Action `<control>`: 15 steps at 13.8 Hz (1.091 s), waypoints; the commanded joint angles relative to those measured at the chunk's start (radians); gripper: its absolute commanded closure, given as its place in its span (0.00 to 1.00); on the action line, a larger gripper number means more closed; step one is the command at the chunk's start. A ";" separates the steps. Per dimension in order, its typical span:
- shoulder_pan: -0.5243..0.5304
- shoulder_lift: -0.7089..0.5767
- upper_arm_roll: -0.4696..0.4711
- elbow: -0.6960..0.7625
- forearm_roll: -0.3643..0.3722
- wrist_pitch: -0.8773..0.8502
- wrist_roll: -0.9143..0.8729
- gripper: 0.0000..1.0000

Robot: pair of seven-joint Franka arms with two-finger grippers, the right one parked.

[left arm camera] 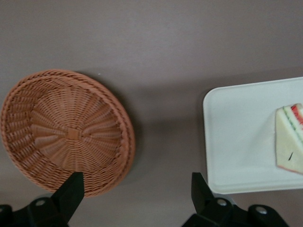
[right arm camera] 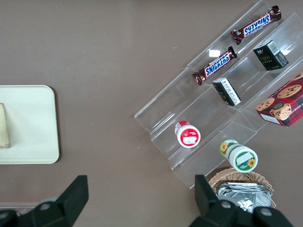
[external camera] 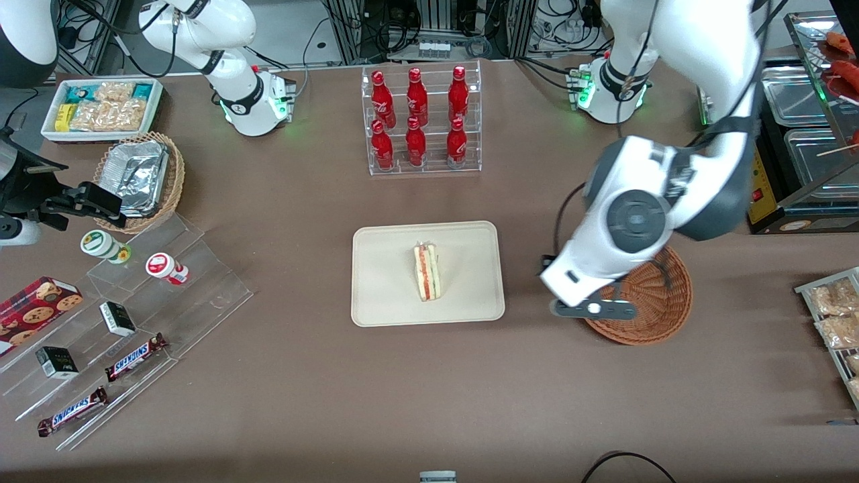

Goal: Place sandwich from basket to tray

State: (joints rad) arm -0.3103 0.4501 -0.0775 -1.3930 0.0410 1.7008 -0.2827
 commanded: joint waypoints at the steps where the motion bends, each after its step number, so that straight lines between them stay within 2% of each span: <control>1: 0.080 -0.083 -0.011 -0.090 -0.026 -0.006 0.120 0.00; 7: 0.213 -0.224 -0.008 -0.175 -0.026 -0.082 0.330 0.00; 13: 0.246 -0.312 -0.007 -0.176 -0.018 -0.167 0.349 0.00; 15: 0.293 -0.336 -0.031 -0.173 -0.017 -0.202 0.350 0.00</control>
State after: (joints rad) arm -0.0657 0.1668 -0.0807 -1.5384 0.0278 1.5247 0.0464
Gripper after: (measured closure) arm 0.000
